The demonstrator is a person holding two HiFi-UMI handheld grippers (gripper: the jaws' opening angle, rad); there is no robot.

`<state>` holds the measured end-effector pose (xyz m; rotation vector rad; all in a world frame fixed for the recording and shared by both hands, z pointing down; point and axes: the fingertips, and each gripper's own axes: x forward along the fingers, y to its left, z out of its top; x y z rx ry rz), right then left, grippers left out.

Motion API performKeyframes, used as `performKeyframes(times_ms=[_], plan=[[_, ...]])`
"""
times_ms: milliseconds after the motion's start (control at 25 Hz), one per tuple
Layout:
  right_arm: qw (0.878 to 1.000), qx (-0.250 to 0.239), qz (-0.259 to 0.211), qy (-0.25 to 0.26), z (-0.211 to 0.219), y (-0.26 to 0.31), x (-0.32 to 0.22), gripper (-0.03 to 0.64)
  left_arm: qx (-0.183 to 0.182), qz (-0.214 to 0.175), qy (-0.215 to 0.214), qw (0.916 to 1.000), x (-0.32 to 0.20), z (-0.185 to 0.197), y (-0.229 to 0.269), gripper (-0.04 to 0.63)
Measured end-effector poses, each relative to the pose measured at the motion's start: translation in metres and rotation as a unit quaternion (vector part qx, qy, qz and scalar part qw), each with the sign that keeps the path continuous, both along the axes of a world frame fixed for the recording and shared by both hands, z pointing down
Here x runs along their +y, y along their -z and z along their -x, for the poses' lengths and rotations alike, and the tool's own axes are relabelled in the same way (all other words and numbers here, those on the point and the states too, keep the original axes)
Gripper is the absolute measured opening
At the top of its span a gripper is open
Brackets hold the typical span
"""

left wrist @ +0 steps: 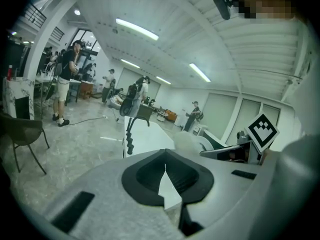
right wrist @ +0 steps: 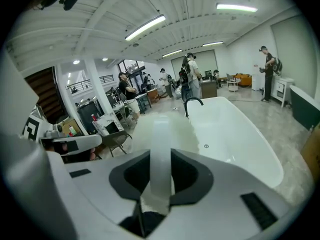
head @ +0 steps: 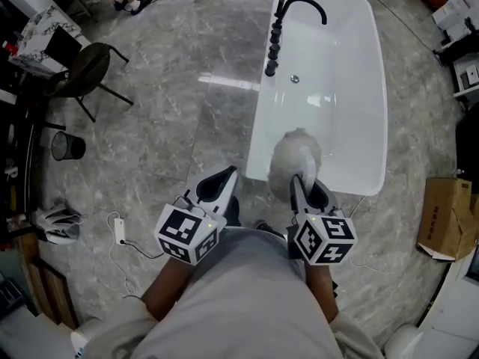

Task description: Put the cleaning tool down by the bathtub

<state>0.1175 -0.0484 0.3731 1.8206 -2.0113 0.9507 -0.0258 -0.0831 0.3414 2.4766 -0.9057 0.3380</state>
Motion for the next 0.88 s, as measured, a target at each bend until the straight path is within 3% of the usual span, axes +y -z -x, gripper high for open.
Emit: performKeyframes(times_ms=[400, 880], plan=[[0.999, 0.016, 0.002, -0.035, 0.031, -0.001, -0.038, 0.072, 0.010, -0.007, -0.064, 0.9979, -0.044, 0.014, -0.002, 0.008], [0.999, 0.013, 0.017, -0.035, 0.030, -0.020, -0.061, 0.072, -0.004, 0.003, -0.060, 0.9982, -0.065, 0.030, -0.012, 0.008]])
